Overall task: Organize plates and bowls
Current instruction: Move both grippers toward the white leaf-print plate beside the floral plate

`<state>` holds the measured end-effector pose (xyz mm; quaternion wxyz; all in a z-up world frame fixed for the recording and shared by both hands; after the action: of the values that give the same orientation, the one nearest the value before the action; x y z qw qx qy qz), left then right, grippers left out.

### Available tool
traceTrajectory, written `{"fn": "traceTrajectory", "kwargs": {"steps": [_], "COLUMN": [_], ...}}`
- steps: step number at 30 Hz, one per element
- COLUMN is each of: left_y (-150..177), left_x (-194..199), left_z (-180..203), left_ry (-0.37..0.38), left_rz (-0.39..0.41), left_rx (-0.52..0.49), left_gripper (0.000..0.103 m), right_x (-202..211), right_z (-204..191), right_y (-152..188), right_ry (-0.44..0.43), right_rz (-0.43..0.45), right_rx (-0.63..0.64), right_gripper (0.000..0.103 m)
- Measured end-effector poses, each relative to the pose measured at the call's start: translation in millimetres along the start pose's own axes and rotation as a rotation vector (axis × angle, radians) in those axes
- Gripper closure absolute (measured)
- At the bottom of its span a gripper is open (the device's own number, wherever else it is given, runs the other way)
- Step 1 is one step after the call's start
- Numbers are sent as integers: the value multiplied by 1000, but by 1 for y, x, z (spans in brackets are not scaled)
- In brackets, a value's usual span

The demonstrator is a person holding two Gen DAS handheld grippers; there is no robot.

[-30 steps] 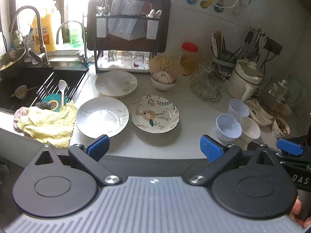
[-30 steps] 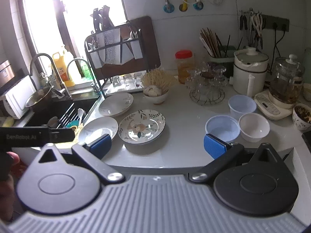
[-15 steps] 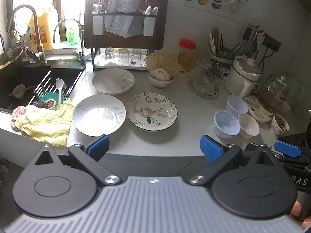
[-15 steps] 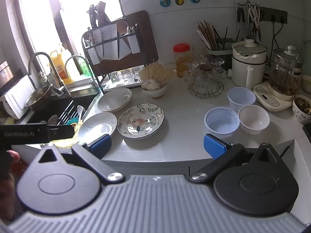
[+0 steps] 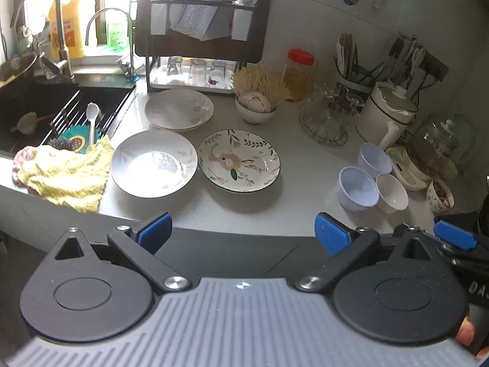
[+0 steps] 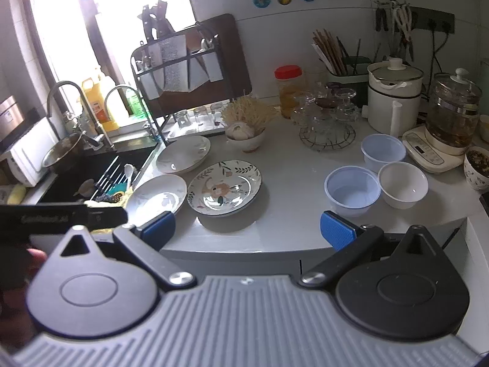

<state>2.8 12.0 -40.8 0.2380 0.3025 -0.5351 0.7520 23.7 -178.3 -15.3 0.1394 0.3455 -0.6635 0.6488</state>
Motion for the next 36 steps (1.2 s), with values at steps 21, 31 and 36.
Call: {"fn": "traceTrajectory", "kwargs": {"steps": [21, 31, 36], "left_y": [-4, -1, 3], "left_x": [-3, -13, -16], "left_z": [16, 35, 46], "left_ry": [-68, -117, -127], "left_rz": [6, 20, 22], "left_rx": [14, 88, 96], "left_gripper": [2, 2, 2], "right_x": [-10, -17, -18], "right_z": [20, 52, 63], "right_y": [-11, -11, -8], "right_ry": [-68, -86, -102], "right_rz": [16, -23, -50], "right_rx": [-19, 2, 13], "right_gripper": [0, 0, 0]}}
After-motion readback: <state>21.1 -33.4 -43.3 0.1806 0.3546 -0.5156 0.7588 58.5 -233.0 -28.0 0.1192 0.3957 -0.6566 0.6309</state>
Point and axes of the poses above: each gripper's, at about its wrist camera, not at the fingertips, and x roughly against the way its jaws point, z to its right, y to its underside, the point moved 4 cm from there along -x, roughly the way its jaws point, and after that the axes turned 5 degrees about y, right-handed, at the moved point
